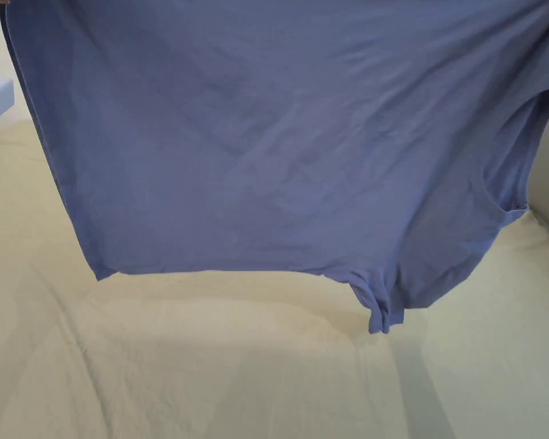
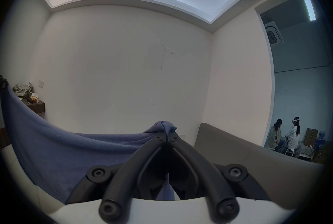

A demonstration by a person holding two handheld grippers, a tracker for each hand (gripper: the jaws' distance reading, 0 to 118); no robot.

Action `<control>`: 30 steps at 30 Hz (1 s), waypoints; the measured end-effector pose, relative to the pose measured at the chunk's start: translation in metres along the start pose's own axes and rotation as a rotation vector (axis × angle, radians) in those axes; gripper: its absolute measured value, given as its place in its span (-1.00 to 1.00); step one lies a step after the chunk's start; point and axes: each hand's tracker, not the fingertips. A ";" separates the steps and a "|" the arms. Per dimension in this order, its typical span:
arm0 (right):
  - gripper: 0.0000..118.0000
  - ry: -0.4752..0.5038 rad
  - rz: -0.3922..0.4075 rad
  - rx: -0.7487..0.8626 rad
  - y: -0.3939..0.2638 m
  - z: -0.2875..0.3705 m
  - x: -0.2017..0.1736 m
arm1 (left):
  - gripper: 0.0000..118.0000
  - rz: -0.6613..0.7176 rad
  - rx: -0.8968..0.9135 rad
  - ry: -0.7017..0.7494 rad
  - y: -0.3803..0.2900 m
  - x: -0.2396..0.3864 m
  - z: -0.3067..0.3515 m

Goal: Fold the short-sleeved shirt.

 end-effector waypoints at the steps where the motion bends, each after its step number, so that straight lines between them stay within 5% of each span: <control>1: -1.00 0.000 0.001 -0.004 -0.006 -0.005 -0.003 | -0.95 -0.001 -0.004 0.002 -0.003 0.002 -0.007; 16: -1.00 0.145 0.039 -0.282 -0.188 -0.010 -0.043 | -0.95 -0.044 -0.227 -0.044 -0.167 0.028 -0.048; 23: -1.00 0.246 -0.028 -0.446 -0.286 0.071 -0.038 | -0.95 -0.046 -0.371 -0.082 -0.274 0.030 0.035; 30: -1.00 0.325 -0.013 -0.644 -0.353 0.201 -0.025 | -0.95 -0.114 -0.538 -0.124 -0.369 0.020 0.159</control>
